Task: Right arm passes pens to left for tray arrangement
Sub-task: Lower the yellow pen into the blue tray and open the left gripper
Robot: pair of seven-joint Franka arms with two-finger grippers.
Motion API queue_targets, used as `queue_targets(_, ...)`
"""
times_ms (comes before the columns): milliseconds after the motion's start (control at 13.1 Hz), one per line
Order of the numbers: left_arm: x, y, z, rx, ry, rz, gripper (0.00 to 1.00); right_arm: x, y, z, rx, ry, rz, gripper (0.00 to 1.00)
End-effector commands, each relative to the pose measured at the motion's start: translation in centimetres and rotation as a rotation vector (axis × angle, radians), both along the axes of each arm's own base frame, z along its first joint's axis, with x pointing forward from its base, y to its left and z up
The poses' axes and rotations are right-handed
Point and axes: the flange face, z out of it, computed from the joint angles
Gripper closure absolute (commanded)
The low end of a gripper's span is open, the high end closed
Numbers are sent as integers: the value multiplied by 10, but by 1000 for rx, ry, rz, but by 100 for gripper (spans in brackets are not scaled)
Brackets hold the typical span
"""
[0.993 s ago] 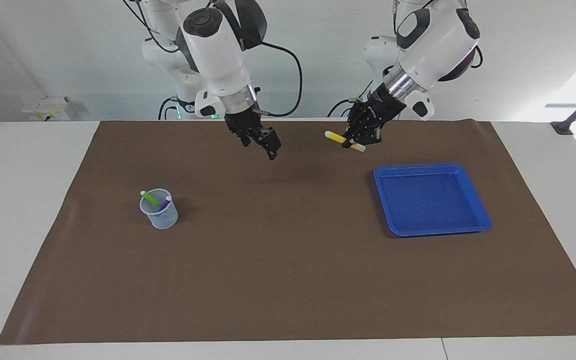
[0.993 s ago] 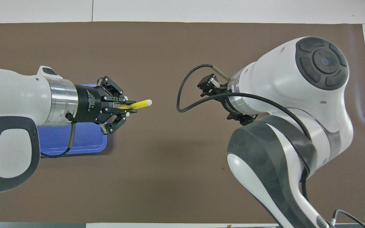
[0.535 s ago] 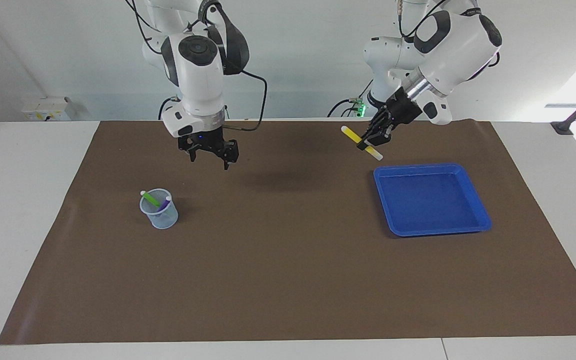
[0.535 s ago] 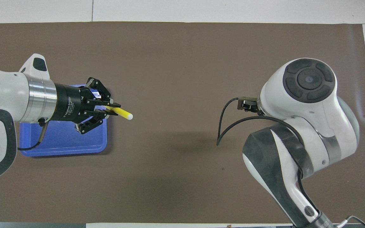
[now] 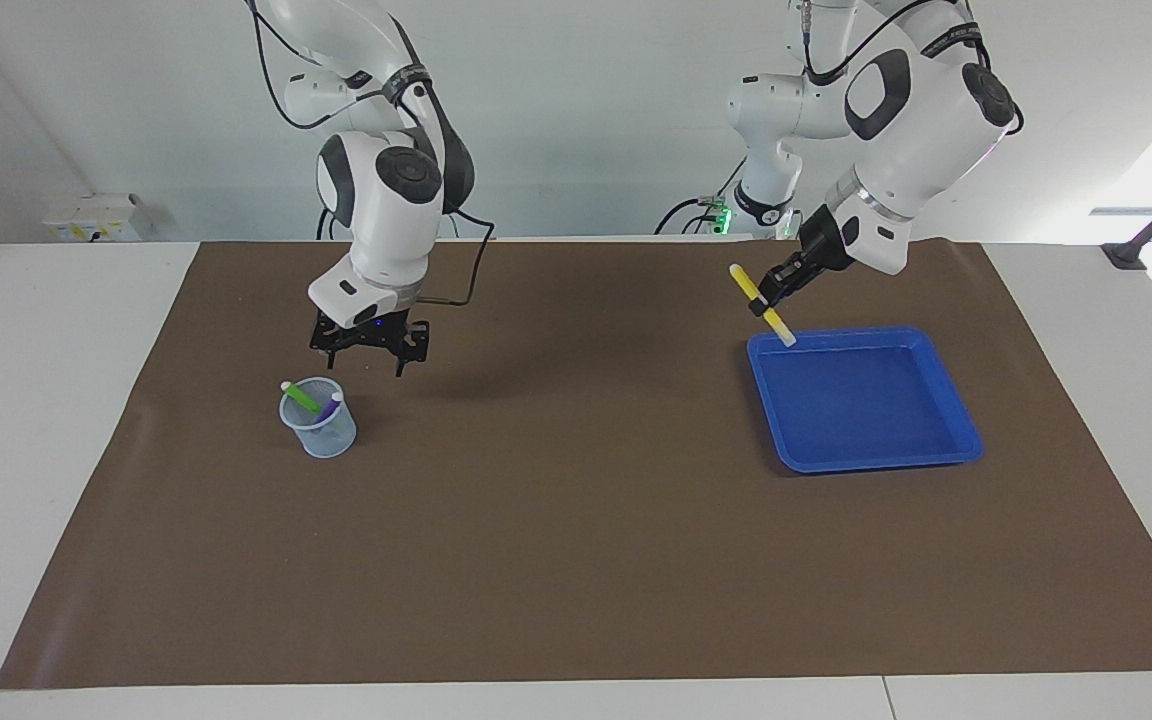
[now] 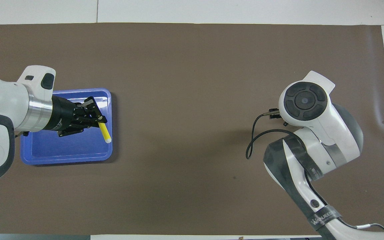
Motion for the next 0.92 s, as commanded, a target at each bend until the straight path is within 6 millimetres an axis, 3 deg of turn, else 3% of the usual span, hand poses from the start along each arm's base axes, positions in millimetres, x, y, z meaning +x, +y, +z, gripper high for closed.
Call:
queue_targets(0,8,15,-32,121,-19,-231,100,1,-37,-8,7,-23,14,8)
queue_targets(306,29,26,-85,257,-17,-481,100,-4,-47,-25,23,-31,17,28)
queue_targets(535,52,38,-130,327,-47,-511,100,-1,-49,-28,35,-46,20,44)
queue_targets(840,62,55,-172,330,-61,-524,100,1,-54,-28,49,-70,20,53)
